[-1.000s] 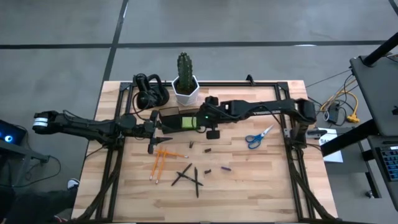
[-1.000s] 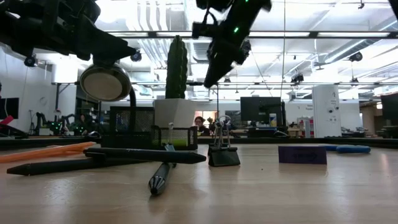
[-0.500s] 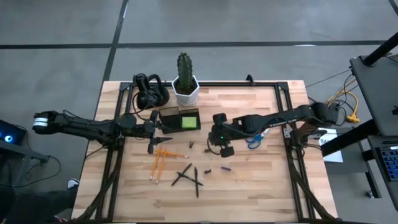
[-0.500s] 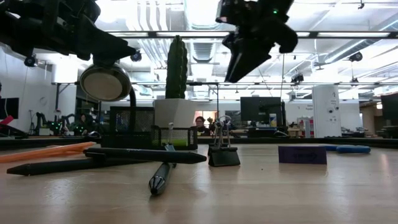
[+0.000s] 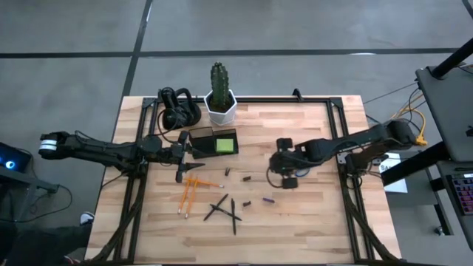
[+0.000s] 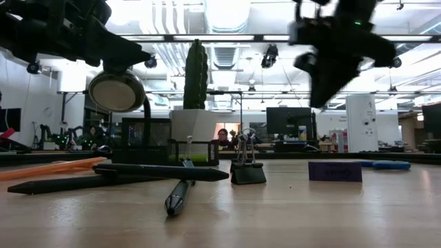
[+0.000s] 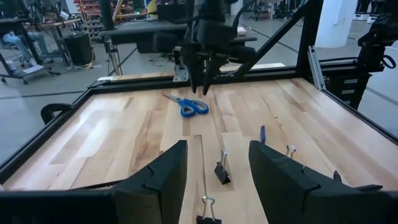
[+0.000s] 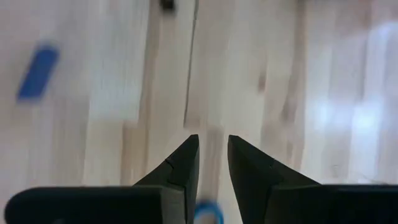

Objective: Pick and place office supplies into organizer
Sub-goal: Put the blue scissors into the black desk organizer

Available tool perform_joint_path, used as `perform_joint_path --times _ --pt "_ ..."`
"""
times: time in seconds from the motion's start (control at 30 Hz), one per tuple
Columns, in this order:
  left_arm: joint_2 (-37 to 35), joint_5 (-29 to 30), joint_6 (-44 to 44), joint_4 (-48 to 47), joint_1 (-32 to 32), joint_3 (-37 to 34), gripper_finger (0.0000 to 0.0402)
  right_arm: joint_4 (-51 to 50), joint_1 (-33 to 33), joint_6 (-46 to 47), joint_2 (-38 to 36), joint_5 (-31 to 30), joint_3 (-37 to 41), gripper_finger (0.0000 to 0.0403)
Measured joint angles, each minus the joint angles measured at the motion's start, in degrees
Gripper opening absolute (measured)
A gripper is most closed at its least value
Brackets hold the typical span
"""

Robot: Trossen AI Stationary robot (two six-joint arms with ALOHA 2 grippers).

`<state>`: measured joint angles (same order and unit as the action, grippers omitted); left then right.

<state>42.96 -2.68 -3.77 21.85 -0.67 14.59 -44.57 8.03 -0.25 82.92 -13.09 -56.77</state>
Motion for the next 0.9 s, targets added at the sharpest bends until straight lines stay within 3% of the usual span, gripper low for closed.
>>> perform_joint_path --times 0.23,0.53,0.9 --pt "0.0 0.0 0.0 0.1 0.0 0.0 0.0157 -10.7 0.0 0.1 -3.1 0.0 4.8 0.0097" --pt "0.0 0.1 0.0 0.1 0.0 0.0 0.0157 -11.1 -0.2 -3.4 -1.5 1.6 7.3 0.0159" --pt "0.0 0.1 0.1 0.1 0.0 0.0 0.0157 -10.3 -3.1 -4.4 -0.6 2.5 8.3 0.0154"
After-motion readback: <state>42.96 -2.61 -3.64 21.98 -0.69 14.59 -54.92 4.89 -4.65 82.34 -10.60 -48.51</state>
